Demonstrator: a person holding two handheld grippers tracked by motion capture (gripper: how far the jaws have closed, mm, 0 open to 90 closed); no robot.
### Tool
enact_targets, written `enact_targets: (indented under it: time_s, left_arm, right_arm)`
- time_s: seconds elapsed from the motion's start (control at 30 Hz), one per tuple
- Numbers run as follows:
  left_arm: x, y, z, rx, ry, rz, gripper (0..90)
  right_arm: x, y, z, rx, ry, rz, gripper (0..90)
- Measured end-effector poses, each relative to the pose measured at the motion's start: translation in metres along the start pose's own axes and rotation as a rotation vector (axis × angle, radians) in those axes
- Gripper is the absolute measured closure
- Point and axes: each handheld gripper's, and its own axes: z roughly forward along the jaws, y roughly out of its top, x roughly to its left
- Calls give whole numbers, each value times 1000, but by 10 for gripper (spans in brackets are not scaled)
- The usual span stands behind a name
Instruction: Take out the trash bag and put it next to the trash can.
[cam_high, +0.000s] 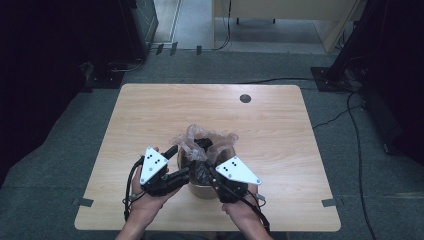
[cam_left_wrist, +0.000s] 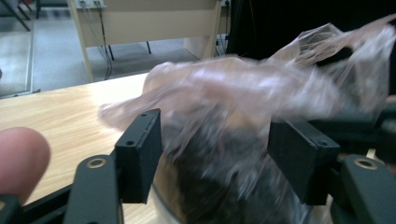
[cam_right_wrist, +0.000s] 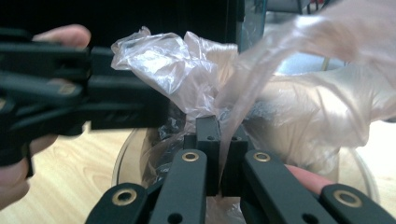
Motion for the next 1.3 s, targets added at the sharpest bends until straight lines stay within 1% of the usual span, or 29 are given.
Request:
enact_targets:
  time_s: [0.17, 0.27, 0.37, 0.47, 0.53, 0.67, 0.73, 0.8, 0.83, 0.87, 0.9, 1.03, 1.07, 1.1, 1.13, 1.17, 1.2, 1.23, 1.27, 1.3]
  left_arm:
    - [12, -9, -9, -8, 36, -40, 310]
    - [21, -18, -12, -10, 58, -76, 305]
    - [34, -28, -16, -6, 92, -120, 295]
    - [45, -39, -20, 13, 117, -148, 278]
    - [52, -46, -22, 27, 130, -155, 256]
    - [66, -58, -25, 50, 170, -167, 227]
    - [74, -68, -25, 71, 202, -172, 200]
    - [81, -78, -25, 89, 227, -177, 194]
    - [84, -83, -25, 96, 239, -175, 192]
    - [87, -89, -24, 108, 255, -160, 185]
    - [89, -94, -23, 124, 271, -155, 185]
    - [103, -113, -19, 200, 322, -156, 171]
    - [107, -117, -18, 225, 324, -156, 149]
    - [109, -120, -17, 239, 325, -166, 112]
    - [113, -125, -16, 265, 333, -169, 105]
    - [115, -128, -16, 283, 341, -164, 105]
    - [118, -133, -15, 305, 361, -160, 104]
    - [119, -135, -14, 315, 372, -158, 99]
    - [120, -138, -12, 333, 385, -148, 99]
    - [121, -141, -11, 351, 388, -137, 97]
  right_arm:
    - [0, 11, -5, -54, -16, -16, 900]
    - [-1, 18, -8, -85, -28, -19, 900]
    - [-3, 25, -12, -106, -40, -21, 900]
    - [-4, 33, -16, -134, -49, -30, 900]
    - [-6, 37, -19, -152, -55, -32, 900]
    - [-9, 46, -23, -181, -66, -28, 900]
    - [-11, 50, -25, -196, -72, -28, 900]
    - [-11, 53, -27, -205, -75, -30, 900]
    - [-12, 55, -28, -211, -75, -30, 900]
    - [-12, 56, -29, -218, -79, -30, 900]
    - [-12, 58, -30, -223, -80, -28, 900]
    - [-15, 62, -34, -249, -91, -25, 900]
    - [-16, 64, -35, -257, -94, -26, 900]
    - [-17, 65, -36, -263, -98, -26, 900]
    - [-17, 66, -37, -266, -100, -23, 900]
    - [-19, 68, -38, -275, -104, -25, 900]
    - [-20, 69, -39, -278, -107, -24, 900]
    - [-22, 70, -41, -285, -113, -22, 900]
    - [-23, 71, -41, -290, -116, -22, 900]
    - [-25, 72, -43, -295, -121, -24, 900]
